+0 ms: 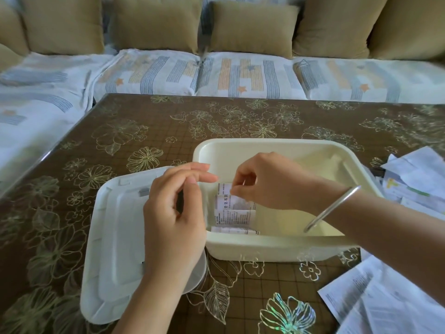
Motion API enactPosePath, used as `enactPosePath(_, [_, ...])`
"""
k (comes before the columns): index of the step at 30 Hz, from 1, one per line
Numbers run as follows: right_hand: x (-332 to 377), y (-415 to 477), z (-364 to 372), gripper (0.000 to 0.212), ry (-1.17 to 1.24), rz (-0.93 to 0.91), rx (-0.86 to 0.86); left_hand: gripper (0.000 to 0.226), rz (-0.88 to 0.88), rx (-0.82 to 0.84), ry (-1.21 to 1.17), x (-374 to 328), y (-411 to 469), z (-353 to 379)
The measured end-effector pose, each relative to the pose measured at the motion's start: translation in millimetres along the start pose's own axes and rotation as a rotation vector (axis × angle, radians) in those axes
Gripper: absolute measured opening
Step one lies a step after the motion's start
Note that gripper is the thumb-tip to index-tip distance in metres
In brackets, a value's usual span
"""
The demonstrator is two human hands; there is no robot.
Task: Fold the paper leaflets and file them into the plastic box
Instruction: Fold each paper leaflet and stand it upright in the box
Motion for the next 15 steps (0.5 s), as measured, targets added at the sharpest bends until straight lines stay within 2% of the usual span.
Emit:
enactPosePath(4, [3.1, -31.0, -21.4, 0.010, 0.121, -0.022, -0.099, 0.029, -0.026, -0.006, 0.096, -16.1, -1.2, -3.6])
enactPosePath(8, [-4.3, -87.2, -31.5, 0.010, 0.276, -0.007, -0.283, 0.031, 0.042, -0.034, 0.123, -39.7, -1.4, -9.6])
enactPosePath(12, [-24.7, -159.1, -13.6, 0.006, 0.622, 0.043, -0.433, 0.031, 0.138, -0.027, 0.121, -69.5, -29.0, 3.2])
enactPosePath(15, [-44.8, -211.2, 20.9, 0.008, 0.878, 0.137, -0.403, 0.030, 0.228, 0.116, 0.090, -79.0, -69.4, 22.7])
Point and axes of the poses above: each hand's wrist, its own y-axis towards the middle knuckle, its own z-axis out of the palm, x = y × z, the point moved 1 cm from there along y, towards the middle knuckle, and after that the axes turned 7 degrees about x, right-handed, at the moved point
